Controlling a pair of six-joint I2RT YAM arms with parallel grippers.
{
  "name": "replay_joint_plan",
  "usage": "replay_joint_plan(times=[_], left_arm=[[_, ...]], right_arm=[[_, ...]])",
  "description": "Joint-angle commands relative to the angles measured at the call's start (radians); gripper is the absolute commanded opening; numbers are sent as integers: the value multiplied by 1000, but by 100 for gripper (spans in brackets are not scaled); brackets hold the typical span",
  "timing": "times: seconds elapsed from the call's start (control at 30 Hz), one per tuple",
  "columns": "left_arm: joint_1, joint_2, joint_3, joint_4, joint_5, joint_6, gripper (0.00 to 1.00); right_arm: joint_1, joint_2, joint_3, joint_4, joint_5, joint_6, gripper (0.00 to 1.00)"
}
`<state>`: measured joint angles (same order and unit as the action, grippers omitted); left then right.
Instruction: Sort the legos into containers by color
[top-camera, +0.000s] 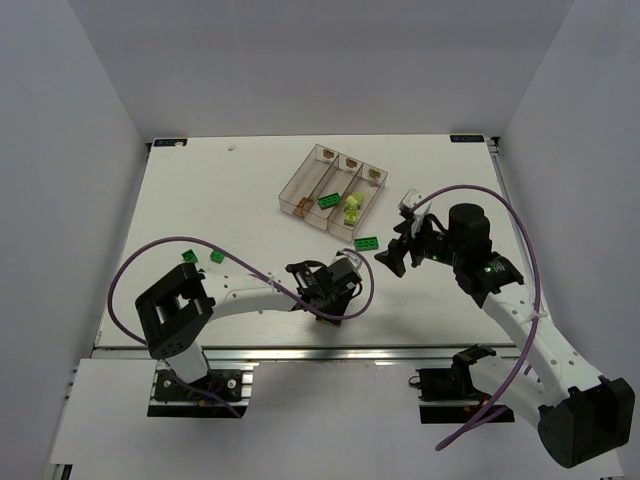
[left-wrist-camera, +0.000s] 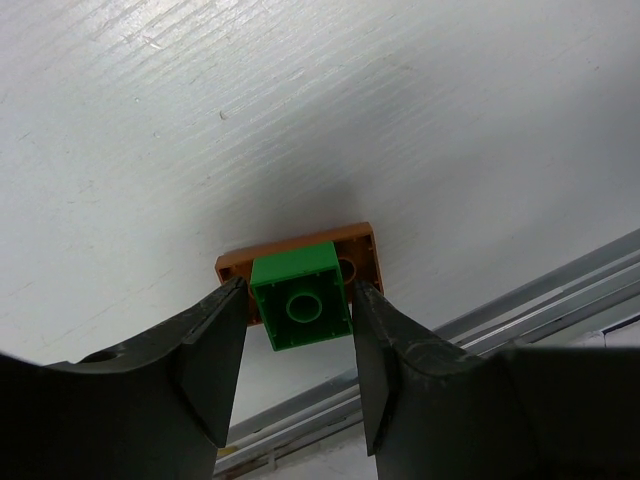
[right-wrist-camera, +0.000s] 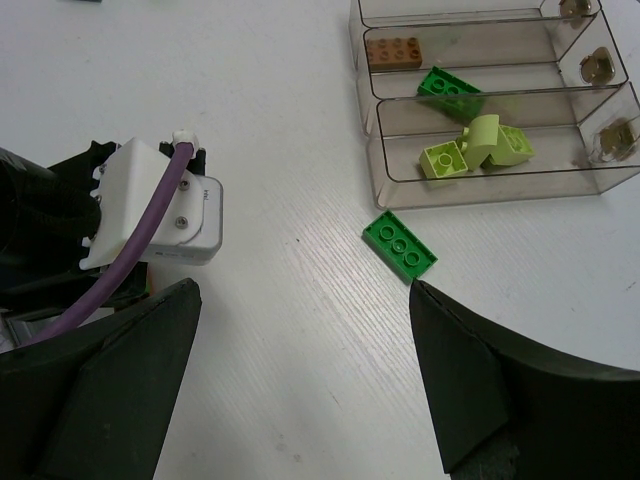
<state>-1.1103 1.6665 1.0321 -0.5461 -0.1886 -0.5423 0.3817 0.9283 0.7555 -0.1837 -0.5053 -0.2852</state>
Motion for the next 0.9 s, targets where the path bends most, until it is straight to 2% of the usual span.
replay_joint_plan(times=[0.0,0.7,0.87], left_arm=[[-8,-17,33,-11,-18,1,56],[-10,18,52,-23,-12,13,56],[-10,21,52,-23,-14,18,49]], right_arm=[[-1,-6,10,10,-19,-5,89],[-1,-5,11,7,-27,-5,89],[-1,-3,10,7,-27,-5,89]])
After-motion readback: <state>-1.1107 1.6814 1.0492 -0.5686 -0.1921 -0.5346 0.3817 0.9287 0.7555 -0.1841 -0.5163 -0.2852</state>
